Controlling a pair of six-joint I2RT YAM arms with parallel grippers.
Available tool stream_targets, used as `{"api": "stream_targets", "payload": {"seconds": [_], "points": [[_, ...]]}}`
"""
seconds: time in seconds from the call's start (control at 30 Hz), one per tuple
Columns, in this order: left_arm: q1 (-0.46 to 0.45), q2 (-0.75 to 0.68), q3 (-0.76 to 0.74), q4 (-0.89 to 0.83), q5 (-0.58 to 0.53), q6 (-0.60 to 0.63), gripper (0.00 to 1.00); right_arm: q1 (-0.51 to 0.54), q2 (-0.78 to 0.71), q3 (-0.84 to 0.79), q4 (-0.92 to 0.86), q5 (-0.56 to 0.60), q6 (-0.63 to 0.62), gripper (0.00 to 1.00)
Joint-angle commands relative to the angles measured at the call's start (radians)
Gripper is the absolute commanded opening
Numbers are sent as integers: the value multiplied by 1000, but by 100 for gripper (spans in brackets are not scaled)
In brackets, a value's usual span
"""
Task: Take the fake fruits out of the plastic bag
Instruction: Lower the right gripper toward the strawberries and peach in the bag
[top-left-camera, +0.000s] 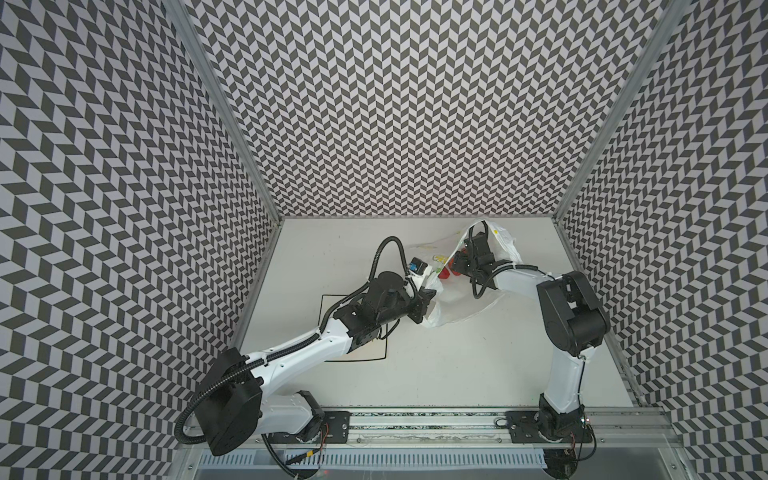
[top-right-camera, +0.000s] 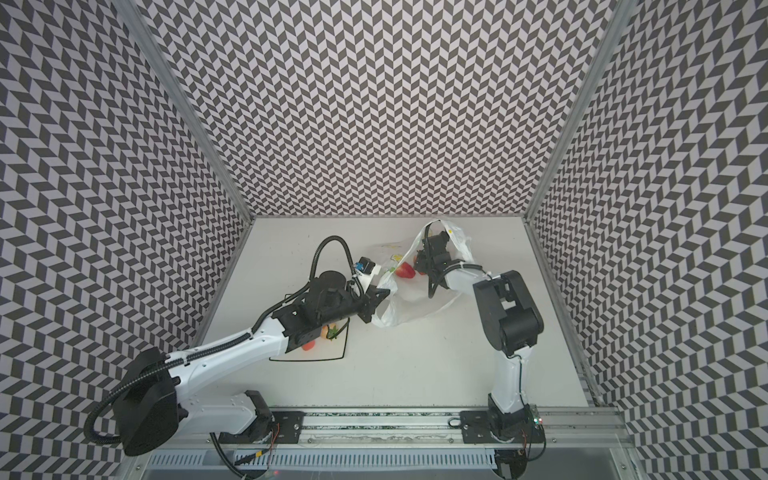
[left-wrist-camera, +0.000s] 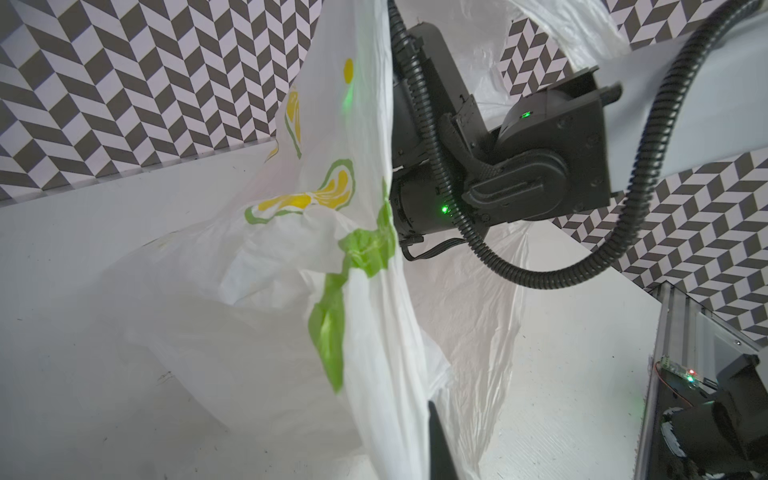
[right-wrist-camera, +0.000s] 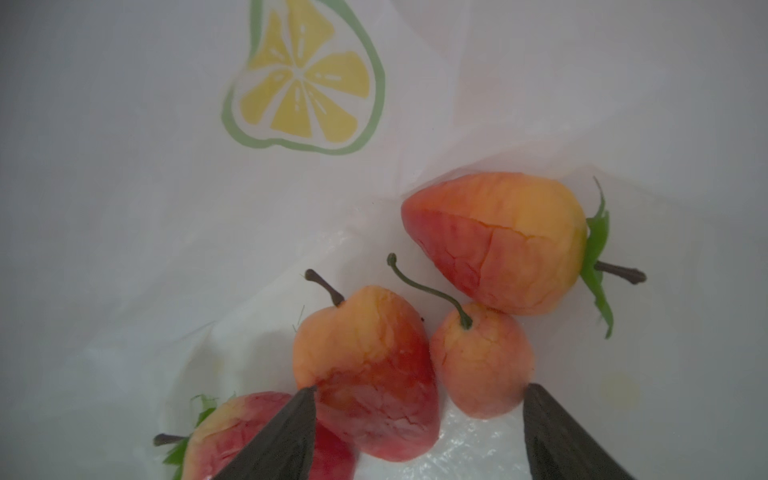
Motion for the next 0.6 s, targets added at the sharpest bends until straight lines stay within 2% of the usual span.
{"api": "stream_targets", "payload": {"seconds": [0.0, 0.2, 0.33, 0.43, 0.57], "points": [[-6, -17, 12, -7, -8, 13, 0, 10, 44, 31, 1, 20, -36, 75], [-6, -19, 12, -6, -7, 13, 0, 21, 98, 95, -27, 14, -59, 76], [-6, -25, 11, -8, -8, 14, 0, 20, 83, 104, -28, 8, -36, 76], [-5, -31, 10, -5, -15, 7, 0, 4, 6, 61, -15, 7, 60, 75], [-6, -35, 12, 10, -10, -13, 0, -32, -90, -27, 4, 33, 257, 70]]}}
